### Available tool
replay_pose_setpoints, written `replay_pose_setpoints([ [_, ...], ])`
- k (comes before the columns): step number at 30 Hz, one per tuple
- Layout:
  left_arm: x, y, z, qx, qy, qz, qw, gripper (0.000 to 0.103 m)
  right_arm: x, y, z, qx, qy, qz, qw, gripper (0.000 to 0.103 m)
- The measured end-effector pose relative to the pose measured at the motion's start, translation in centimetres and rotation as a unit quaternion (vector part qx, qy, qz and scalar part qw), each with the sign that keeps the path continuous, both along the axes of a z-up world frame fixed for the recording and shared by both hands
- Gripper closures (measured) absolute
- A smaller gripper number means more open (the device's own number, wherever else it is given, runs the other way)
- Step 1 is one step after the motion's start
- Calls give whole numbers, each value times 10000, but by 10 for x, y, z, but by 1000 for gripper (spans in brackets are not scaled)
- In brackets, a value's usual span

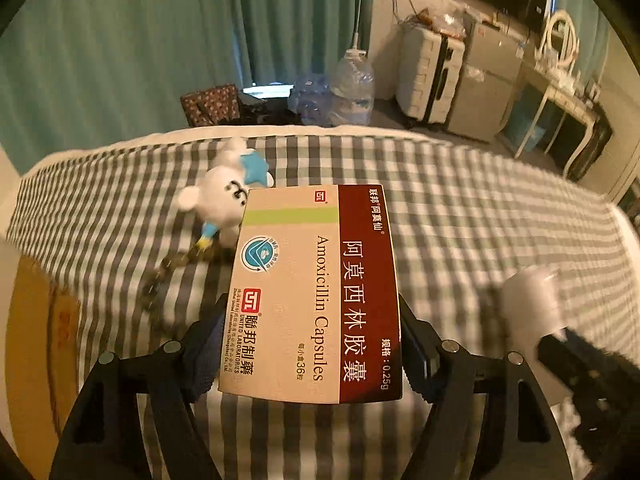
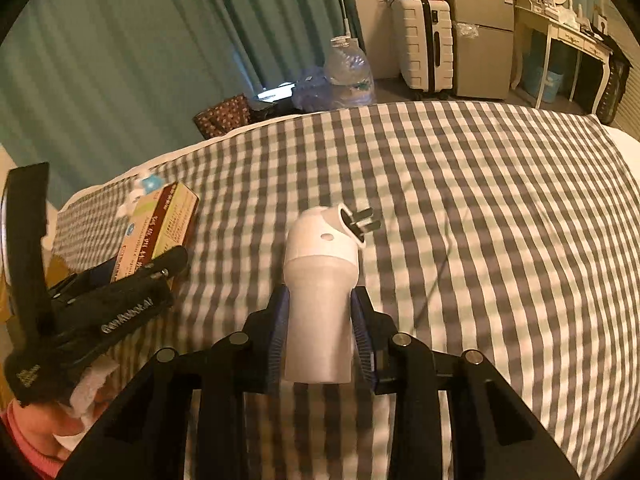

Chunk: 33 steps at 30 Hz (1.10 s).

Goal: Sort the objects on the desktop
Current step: 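Grasp the Amoxicillin capsule box with the left gripper while the right grasps the white cylinder, then carry the capsule box and white cylinder into the cardboard box and release both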

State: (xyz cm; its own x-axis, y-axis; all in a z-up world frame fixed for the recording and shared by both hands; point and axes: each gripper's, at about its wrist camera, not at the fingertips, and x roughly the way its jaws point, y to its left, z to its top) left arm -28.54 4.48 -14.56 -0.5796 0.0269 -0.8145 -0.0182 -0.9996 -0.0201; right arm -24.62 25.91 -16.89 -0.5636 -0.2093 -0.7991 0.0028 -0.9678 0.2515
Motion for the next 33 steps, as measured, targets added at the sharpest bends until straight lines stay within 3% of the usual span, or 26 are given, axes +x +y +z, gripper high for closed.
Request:
replay_pose_setpoints([
  [6, 63, -11, 43, 346, 78, -3, 9994, 27, 61, -5, 25, -322, -54, 284, 9991, 74],
  [9, 94, -22, 70, 293, 94, 95, 9995, 27, 90, -10, 42, -283, -39, 343, 9990, 75],
  [10, 103, -25, 78, 320, 106, 101, 9994, 27, 99, -14, 47, -312, -9, 391, 9987, 103],
  [12, 122, -31, 102, 382, 258, 104, 9989, 27, 118, -20, 59, -355, 52, 410, 9985, 103],
  [14, 140, -36, 123, 299, 381, 99, 9988, 27, 128, -28, 62, -77, 14, 468, 9989, 102],
  [17, 166, -45, 143, 211, 567, 99, 9981, 27, 140, -32, 43, -33, -255, 428, 9988, 102],
  [18, 175, -49, 146, 217, 605, 105, 9979, 27, 145, -34, 29, -110, -546, 470, 9973, 101],
  [19, 179, -52, 147, 231, 613, 106, 9978, 27, 149, -34, 21, -90, -714, 513, 9961, 92],
  [20, 184, -55, 147, 246, 611, 118, 9978, 27, 152, -36, 15, -24, -848, 559, 9948, 71],
  [22, 190, -59, 144, 259, 583, 174, 9978, 27, 170, -47, 9, 163, -939, 863, 9917, 56],
  [27, 198, -63, 134, 402, 477, 272, 9977, 27, 201, -74, 9, 775, -865, 1227, 9856, 48],
  [33, 209, -62, 132, 420, 481, 192, 9978, 27, 223, -104, 9, 1307, -567, 2204, 9650, 48],
])
